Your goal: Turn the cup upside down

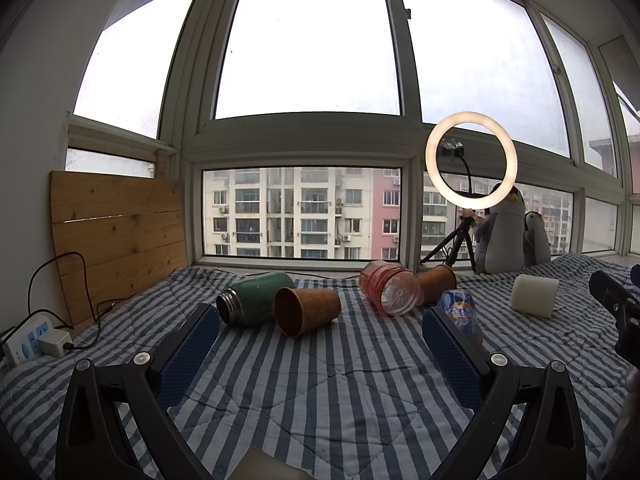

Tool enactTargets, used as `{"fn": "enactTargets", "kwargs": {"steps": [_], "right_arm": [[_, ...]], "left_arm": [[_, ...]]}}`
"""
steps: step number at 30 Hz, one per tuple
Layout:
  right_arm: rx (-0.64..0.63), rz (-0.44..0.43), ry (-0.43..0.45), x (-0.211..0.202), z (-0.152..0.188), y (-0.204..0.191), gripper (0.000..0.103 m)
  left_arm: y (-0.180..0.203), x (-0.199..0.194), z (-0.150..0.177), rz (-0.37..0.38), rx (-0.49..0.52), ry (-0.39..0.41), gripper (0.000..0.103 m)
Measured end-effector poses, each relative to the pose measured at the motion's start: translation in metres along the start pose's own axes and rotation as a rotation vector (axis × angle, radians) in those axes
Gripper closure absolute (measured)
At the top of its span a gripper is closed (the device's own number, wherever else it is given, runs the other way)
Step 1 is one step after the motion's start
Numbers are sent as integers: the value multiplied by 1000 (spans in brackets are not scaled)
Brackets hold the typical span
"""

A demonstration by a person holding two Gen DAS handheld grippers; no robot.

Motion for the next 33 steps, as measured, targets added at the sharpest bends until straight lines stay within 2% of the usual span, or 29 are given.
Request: {"fn": "enactTargets", "kwargs": {"steps": [33], "right_arm": [[0,0,-4,1,2,-1,3]], "left_arm": [[0,1,0,0,0,-3,0]]}}
Point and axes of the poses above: each gripper's, at about its wrist camera, not at the fingertips, and x roughly the way its jaws point, y to its right, z to its underside, the point moved 10 cm from there along x, roughly the way its jaws point, and after that the axes turned 3 degrees about -y, right-handed, at the moved point
